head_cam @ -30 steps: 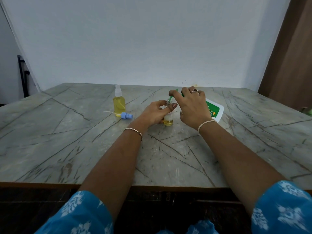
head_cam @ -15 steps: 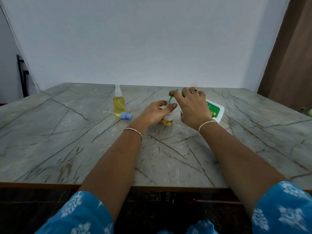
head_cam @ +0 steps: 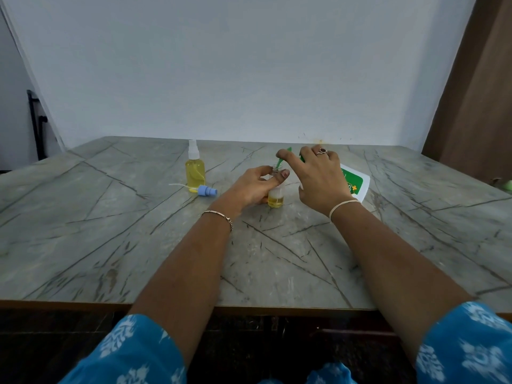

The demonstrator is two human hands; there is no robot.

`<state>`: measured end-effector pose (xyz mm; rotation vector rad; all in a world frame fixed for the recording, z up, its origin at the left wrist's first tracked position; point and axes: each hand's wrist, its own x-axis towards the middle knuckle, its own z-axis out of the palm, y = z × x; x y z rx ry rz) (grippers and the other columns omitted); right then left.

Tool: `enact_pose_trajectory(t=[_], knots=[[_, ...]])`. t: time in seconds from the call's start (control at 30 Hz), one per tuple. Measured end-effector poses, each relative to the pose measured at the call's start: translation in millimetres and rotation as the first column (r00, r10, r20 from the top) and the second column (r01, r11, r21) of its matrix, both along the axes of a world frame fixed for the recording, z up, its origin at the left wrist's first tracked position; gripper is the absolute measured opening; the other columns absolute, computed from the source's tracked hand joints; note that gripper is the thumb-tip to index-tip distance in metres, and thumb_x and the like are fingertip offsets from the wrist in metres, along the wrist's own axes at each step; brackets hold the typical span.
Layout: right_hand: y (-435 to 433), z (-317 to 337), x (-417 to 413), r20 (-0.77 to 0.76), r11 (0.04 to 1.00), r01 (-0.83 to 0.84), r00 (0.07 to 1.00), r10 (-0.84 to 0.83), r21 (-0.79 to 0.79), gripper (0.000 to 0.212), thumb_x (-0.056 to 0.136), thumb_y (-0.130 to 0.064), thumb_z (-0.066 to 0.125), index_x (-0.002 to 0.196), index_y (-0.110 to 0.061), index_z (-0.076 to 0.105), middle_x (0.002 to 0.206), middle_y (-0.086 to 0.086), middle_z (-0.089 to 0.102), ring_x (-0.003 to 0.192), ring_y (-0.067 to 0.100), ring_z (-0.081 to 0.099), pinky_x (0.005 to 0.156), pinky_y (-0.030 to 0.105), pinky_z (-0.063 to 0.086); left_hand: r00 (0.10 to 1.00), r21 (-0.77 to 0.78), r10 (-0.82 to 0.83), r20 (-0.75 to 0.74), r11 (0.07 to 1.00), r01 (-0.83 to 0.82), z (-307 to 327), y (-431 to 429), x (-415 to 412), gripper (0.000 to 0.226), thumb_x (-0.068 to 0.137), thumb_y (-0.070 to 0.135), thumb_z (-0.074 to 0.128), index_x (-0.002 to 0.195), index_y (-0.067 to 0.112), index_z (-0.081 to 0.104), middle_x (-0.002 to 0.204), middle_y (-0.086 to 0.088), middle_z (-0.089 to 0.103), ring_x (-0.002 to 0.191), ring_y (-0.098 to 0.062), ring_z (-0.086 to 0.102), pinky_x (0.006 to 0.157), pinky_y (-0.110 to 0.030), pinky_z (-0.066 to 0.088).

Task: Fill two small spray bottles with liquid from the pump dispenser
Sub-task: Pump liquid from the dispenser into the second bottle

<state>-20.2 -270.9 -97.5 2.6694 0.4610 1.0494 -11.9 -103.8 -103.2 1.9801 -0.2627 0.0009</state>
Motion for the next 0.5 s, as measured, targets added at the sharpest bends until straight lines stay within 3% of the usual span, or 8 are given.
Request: enact_pose_trajectory(t=[0.23, 0.4, 0.5], knots=[[5.5, 1.9, 1.9, -0.026, 0.999, 0.006, 1.0, -0.005, 0.046, 0.074, 0.073, -0.013, 0.068, 0.133, -0.03, 0.029, 0.117, 0.01, 0.053, 0.112, 0.034, 0.049, 0.092, 0.047, 0.041, 1.0, -0.034, -0.029, -0.013, 0.999, 0.028, 1.2, -1.1, -1.1, 0.065, 0.087, 0.06, 0.049, 0.137, 0.019, 0.048, 0.128, -0.011, 0.055, 0.1, -0.016, 0.061, 0.079, -0.023, 0.056], [7.1, 1.1, 3.0, -0.016, 0.999, -0.003, 1.0, 0.003, 0.04, 0.074, 0.072, -0.014, 0.069, 0.132, -0.031, 0.029, 0.116, 0.01, 0.054, 0.111, 0.034, 0.05, 0.091, 0.048, 0.041, 0.999, -0.084, -0.031, -0.029, 0.996, 0.028, 2.3, 0.1, -2.7, 0.062, 0.088, 0.052, 0.054, 0.139, 0.018, 0.043, 0.129, -0.009, 0.054, 0.108, -0.022, 0.061, 0.08, -0.028, 0.057], [4.0, -0.4, 3.0, -0.012, 1.0, -0.008, 1.0, 0.008, 0.019, 0.081, 0.071, -0.013, 0.069, 0.136, -0.033, 0.024, 0.114, 0.011, 0.054, 0.11, 0.035, 0.05, 0.09, 0.049, 0.042, 0.997, -0.17, -0.053, -0.063, 0.985, 0.041, 4.1, 2.0, -3.4, 0.05, 0.088, 0.046, 0.059, 0.129, 0.02, 0.047, 0.124, -0.009, 0.062, 0.106, -0.023, 0.064, 0.084, -0.034, 0.057]])
